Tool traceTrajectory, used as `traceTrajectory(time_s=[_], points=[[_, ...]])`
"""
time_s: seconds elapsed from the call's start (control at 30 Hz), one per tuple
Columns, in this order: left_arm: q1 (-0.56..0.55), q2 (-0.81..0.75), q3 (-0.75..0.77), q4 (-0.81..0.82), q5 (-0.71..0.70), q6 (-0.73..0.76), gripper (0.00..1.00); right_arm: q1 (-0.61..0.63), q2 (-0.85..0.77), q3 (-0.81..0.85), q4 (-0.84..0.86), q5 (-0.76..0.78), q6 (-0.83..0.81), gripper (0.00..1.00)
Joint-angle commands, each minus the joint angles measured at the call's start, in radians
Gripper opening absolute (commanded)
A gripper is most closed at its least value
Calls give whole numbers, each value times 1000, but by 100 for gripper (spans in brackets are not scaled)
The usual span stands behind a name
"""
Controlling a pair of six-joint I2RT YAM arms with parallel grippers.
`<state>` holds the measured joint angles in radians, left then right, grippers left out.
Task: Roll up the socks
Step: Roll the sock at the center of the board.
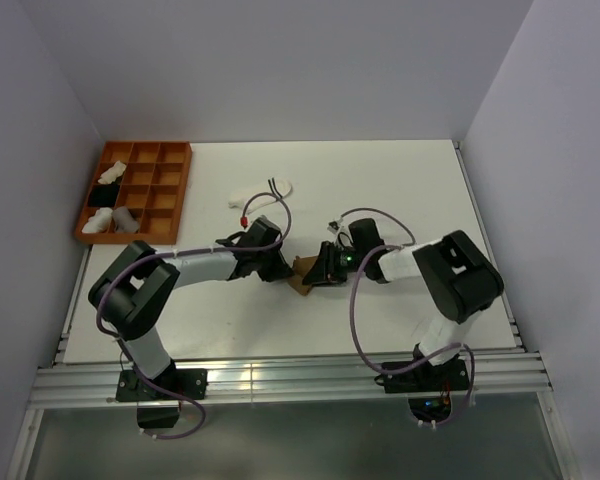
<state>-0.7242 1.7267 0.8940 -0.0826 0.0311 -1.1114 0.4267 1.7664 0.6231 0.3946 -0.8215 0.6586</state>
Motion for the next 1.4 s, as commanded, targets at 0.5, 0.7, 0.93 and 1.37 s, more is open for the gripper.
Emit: traceTrajectory(time_s=[0.5,0.7,0.93,1.37], points=[[-21,62,89,-230,-54,90,2,460,-447,-14,-273,926,-421,44],[-23,63,97,-235,-53,96,2,529,-366,32,-273,979,-459,45],[-23,63,97,-235,-46,97,2,564,-288,72,-286,1029,-476,45],[-23,48,99,-243,-40,107,2,589,-144,139,-411,1119,-447,45]])
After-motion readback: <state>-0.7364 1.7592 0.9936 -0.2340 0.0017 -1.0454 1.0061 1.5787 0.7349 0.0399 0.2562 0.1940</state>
